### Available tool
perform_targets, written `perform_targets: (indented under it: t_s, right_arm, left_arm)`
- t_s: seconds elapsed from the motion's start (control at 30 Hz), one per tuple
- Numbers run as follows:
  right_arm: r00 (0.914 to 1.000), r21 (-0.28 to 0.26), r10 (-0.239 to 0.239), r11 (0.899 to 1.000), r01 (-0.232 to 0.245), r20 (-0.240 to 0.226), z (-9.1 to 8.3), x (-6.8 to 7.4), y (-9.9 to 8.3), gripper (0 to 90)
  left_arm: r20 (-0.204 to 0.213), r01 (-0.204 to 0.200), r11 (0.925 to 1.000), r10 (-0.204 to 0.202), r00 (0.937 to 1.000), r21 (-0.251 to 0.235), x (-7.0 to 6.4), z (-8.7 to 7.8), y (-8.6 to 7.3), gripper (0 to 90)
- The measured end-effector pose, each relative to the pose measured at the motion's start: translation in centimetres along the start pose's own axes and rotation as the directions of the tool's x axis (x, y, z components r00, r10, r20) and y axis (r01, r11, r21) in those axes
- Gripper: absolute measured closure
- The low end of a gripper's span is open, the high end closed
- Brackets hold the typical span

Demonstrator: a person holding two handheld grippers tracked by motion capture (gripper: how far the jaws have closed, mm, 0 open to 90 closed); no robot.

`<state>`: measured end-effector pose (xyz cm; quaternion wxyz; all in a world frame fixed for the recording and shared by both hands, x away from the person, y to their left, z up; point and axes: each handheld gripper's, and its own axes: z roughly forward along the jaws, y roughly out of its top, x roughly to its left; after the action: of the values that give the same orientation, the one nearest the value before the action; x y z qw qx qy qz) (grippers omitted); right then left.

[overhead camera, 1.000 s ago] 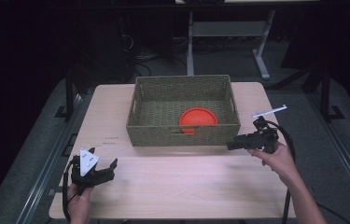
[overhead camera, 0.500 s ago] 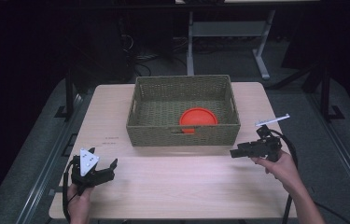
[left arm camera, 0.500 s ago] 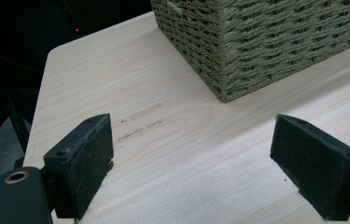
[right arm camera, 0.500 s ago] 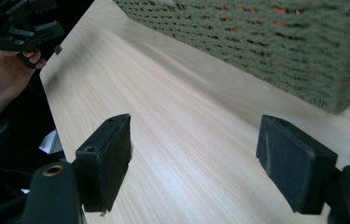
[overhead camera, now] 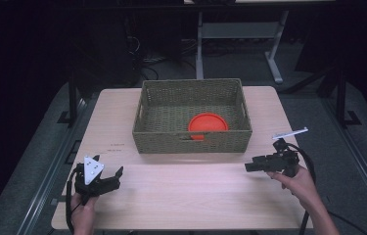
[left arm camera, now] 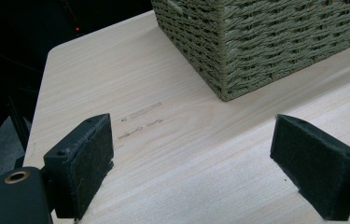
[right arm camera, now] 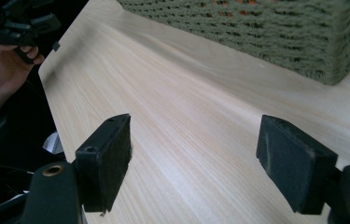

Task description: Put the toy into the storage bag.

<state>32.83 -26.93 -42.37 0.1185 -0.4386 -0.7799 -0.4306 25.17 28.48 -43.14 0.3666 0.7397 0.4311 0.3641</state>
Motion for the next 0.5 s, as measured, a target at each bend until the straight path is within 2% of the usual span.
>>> perform_targets:
  t_s: [0.1, 0.17, 0.33, 0.37, 0.5]
  right_arm:
    - [1.0, -0.003, 0.001, 1.0, -0.001, -0.003, 0.1, -0.1, -0.5, 25.8]
    - [0.9999, -0.003, 0.014, 1.0, -0.014, -0.01, 0.1, -0.1, -1.0, 25.7]
    - [0.9999, -0.012, 0.008, 1.0, -0.008, -0.007, 0.1, -0.4, -2.1, 25.5]
    - [0.9998, -0.017, 0.018, 1.0, -0.018, -0.012, 0.0, -0.3, -2.4, 25.3]
    - [0.9999, -0.057, -0.005, 0.998, 0.005, 0.01, -0.3, -0.4, -3.4, 25.3]
  left_arm:
    - [-0.003, 0.0, 0.9999, 0.0, 1.0, -0.013, 0.0, -0.1, 0.0, 12.7]
    - [-0.003, -0.002, 1.0, 0.002, 1.0, -0.006, 0.0, -0.1, 0.0, 12.7]
    - [0.0, 0.0, 1.0, 0.0, 1.0, -0.001, -0.1, 0.1, 0.0, 12.8]
    - [0.001, 0.004, 1.0, -0.004, 1.0, -0.006, -0.1, 0.0, 0.0, 12.8]
    - [0.002, 0.005, 1.0, -0.005, 1.0, -0.003, -0.1, 0.1, 0.0, 12.7]
